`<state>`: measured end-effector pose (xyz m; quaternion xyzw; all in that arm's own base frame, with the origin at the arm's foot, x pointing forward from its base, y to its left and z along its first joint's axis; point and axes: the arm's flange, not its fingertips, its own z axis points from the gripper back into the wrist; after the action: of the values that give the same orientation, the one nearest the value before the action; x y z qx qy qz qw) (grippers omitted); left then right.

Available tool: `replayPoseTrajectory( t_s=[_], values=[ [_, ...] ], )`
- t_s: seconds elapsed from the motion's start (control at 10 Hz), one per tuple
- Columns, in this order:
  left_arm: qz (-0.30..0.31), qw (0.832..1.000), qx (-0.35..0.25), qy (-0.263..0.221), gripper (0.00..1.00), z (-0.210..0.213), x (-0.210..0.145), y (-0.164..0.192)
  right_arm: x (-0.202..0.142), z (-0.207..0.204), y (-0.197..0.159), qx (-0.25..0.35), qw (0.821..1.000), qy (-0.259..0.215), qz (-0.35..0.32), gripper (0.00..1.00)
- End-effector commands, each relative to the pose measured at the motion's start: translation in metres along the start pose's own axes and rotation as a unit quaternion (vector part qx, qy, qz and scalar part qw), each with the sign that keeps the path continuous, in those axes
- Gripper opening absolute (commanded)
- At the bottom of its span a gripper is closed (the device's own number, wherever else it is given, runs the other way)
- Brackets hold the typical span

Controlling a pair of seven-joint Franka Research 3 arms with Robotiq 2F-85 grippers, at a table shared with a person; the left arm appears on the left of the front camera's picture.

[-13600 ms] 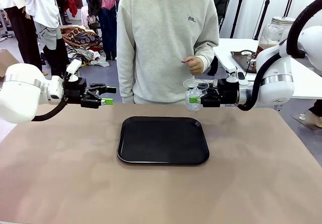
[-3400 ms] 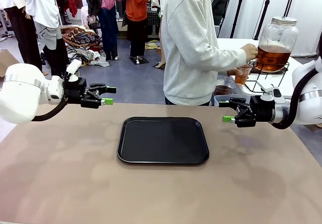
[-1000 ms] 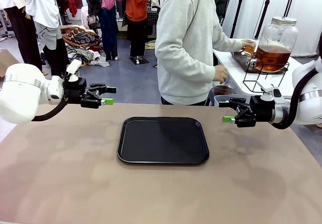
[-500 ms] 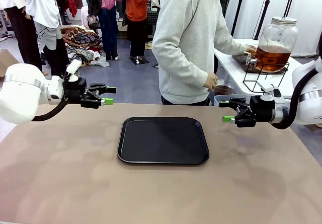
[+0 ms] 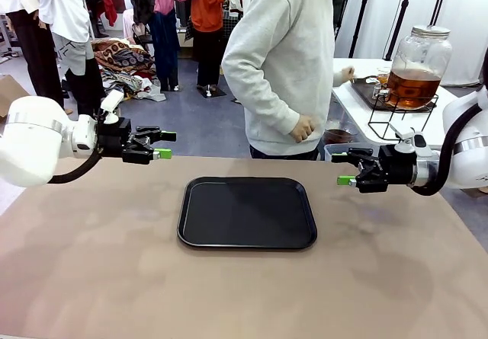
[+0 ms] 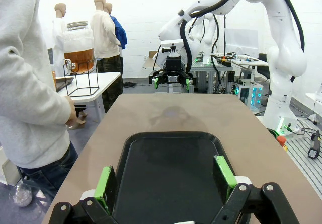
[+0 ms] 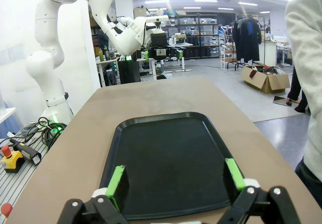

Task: Pour the drink into the iced cup.
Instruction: Open the gripper to release the iced cup you were holding.

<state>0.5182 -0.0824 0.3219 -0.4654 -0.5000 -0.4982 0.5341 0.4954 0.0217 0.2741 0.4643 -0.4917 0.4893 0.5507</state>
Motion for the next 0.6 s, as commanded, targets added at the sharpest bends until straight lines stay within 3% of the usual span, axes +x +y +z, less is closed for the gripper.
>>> replayPoseTrajectory(
  t_s=[0.0,0.5],
  values=[
    [-0.001,1.0,0.005,-0.004,1.0,0.0005,0.0011,-0.0014,0.0019,0.0003,-0.0005,0.0,1.0,0.001,0.002,1.0],
    [-0.001,1.0,0.005,-0.004,1.0,0.0005,0.0011,-0.0014,0.0019,0.0003,-0.0005,0.0,1.0,0.001,0.002,1.0]
  ],
)
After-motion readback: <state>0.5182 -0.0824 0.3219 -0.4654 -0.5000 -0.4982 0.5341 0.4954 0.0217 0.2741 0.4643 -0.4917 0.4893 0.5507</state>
